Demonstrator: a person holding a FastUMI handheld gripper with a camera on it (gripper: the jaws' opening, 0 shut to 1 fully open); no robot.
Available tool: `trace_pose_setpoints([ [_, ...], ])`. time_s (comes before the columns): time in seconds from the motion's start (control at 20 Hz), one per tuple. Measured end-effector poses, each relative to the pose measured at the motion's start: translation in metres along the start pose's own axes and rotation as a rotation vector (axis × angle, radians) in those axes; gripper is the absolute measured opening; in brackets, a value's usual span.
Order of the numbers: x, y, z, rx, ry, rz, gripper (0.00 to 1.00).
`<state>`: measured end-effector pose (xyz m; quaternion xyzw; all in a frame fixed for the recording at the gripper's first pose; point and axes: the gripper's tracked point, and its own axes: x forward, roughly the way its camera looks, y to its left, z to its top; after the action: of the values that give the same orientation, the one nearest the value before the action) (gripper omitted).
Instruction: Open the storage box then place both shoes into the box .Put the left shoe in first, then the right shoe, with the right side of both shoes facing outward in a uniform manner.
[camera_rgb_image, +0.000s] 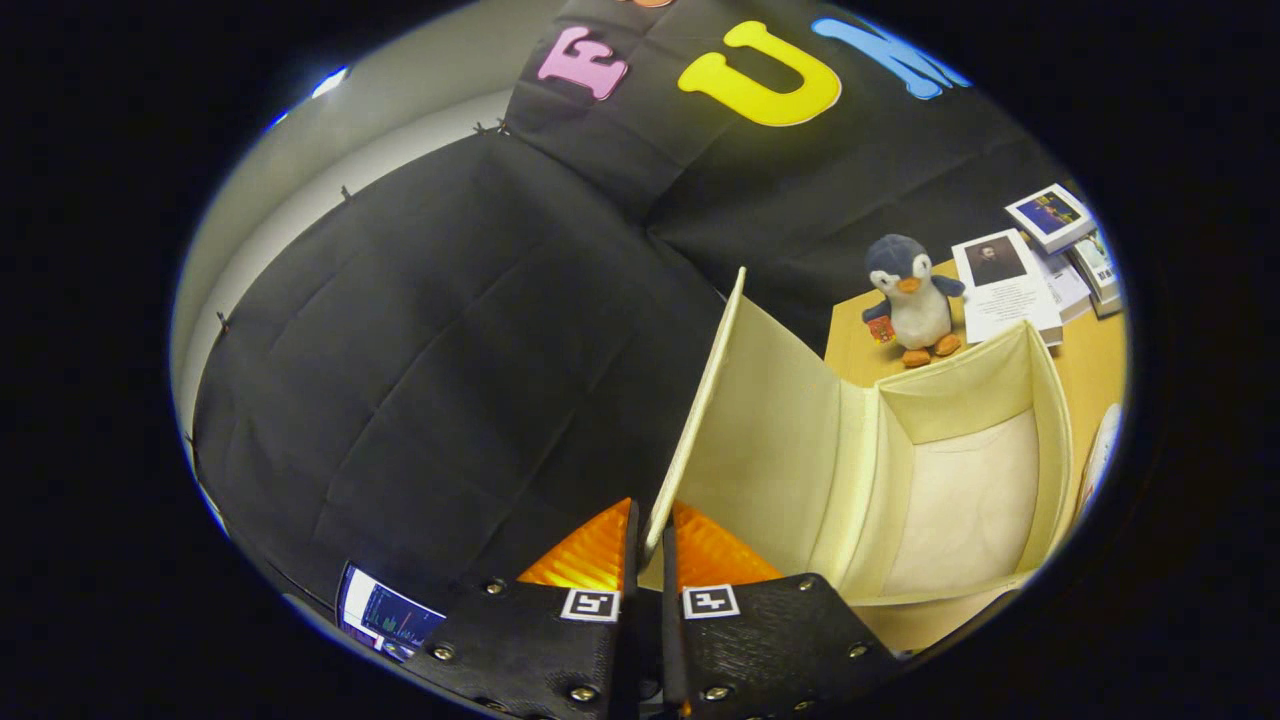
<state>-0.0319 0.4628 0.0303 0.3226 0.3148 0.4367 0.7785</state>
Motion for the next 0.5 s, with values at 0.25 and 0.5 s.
trace_pose_setpoints([
  [0.25, 0.025, 0.012, -0.024, -0.089, 0.067, 0.019, 0.6],
  [0.5, 0.014, -0.015, -0.012, -0.205, 0.018, -0.055, 0.95],
])
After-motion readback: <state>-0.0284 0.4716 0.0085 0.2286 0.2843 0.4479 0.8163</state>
